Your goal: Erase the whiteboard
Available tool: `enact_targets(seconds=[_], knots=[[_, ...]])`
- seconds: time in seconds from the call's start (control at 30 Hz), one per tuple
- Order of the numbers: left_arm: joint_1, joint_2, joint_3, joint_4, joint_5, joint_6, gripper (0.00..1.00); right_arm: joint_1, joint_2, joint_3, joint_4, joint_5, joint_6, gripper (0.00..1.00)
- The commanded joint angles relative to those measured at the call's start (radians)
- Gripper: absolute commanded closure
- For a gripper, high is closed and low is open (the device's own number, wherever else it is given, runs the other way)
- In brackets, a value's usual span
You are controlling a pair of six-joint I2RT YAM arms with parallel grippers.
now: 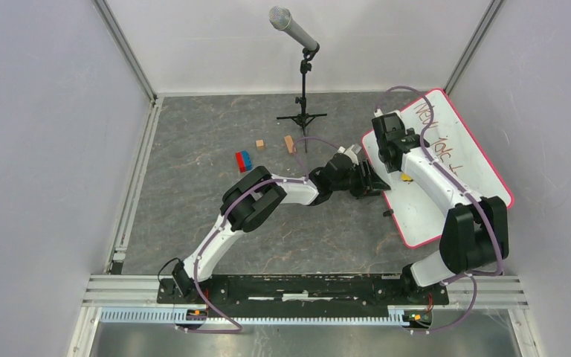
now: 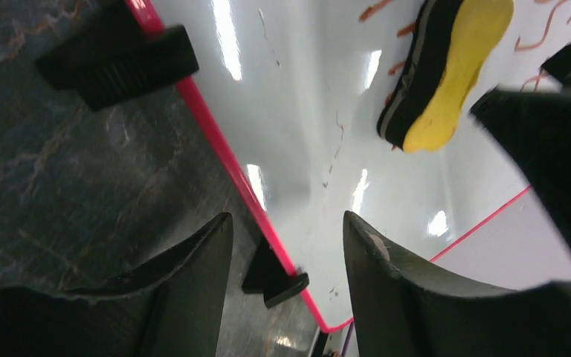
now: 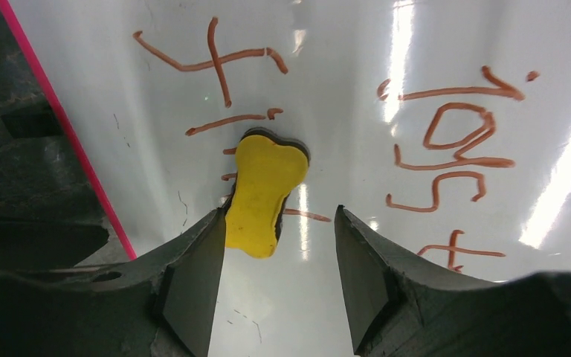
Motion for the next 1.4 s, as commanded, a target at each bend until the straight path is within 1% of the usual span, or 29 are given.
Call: enact_targets(seconds=[0.0, 0.1, 0.17, 0.27, 0.4, 0.5, 0.53, 0.67, 0.83, 0.93, 1.0, 1.13, 1.27, 1.37], knots=[[0.001, 0.073, 0.087, -0.011, -0.037, -0.107, 0.39, 0.014, 0.013, -0.048, 0.032, 0.013, 0.088, 0.39], [0.001, 0.086, 0.099, -0.046, -0.057, -0.119, 0.48, 0.024, 0.000, -0.083, 0.068, 0.025, 0.109, 0.40], [0.001, 0.085, 0.115, -0.114, -0.076, -0.110, 0.51, 0.031, -0.005, -0.099, 0.086, 0.038, 0.115, 0.41], [0.001, 0.092, 0.120, -0.174, -0.102, -0.113, 0.52, 0.036, 0.009, -0.101, 0.092, 0.058, 0.126, 0.43], [0.001, 0.110, 0.162, -0.269, -0.122, -0.113, 0.55, 0.041, 0.019, -0.110, 0.113, 0.111, 0.137, 0.48], [0.001, 0.119, 0.171, -0.325, -0.145, -0.134, 0.55, 0.041, 0.027, -0.108, 0.122, 0.146, 0.138, 0.49], [0.002, 0.121, 0.174, -0.342, -0.151, -0.141, 0.57, 0.041, 0.032, -0.106, 0.122, 0.154, 0.140, 0.49], [0.002, 0.121, 0.176, -0.371, -0.169, -0.134, 0.60, 0.041, 0.054, -0.102, 0.143, 0.165, 0.125, 0.46], [0.003, 0.123, 0.171, -0.384, -0.175, -0.143, 0.61, 0.038, 0.086, -0.097, 0.151, 0.178, 0.140, 0.49], [0.004, 0.126, 0.172, -0.402, -0.181, -0.158, 0.61, 0.037, 0.089, -0.109, 0.165, 0.180, 0.144, 0.53], [0.007, 0.133, 0.173, -0.414, -0.181, -0.170, 0.64, 0.037, 0.089, -0.113, 0.174, 0.189, 0.141, 0.56], [0.008, 0.133, 0.183, -0.444, -0.194, -0.164, 0.69, 0.030, 0.081, -0.115, 0.181, 0.217, 0.137, 0.65], [0.011, 0.129, 0.173, -0.453, -0.214, -0.170, 0.69, -0.005, 0.034, -0.133, 0.201, 0.223, 0.119, 0.66], [0.013, 0.138, 0.199, -0.489, -0.217, -0.162, 0.70, -0.036, -0.001, -0.124, 0.192, 0.227, 0.099, 0.66]])
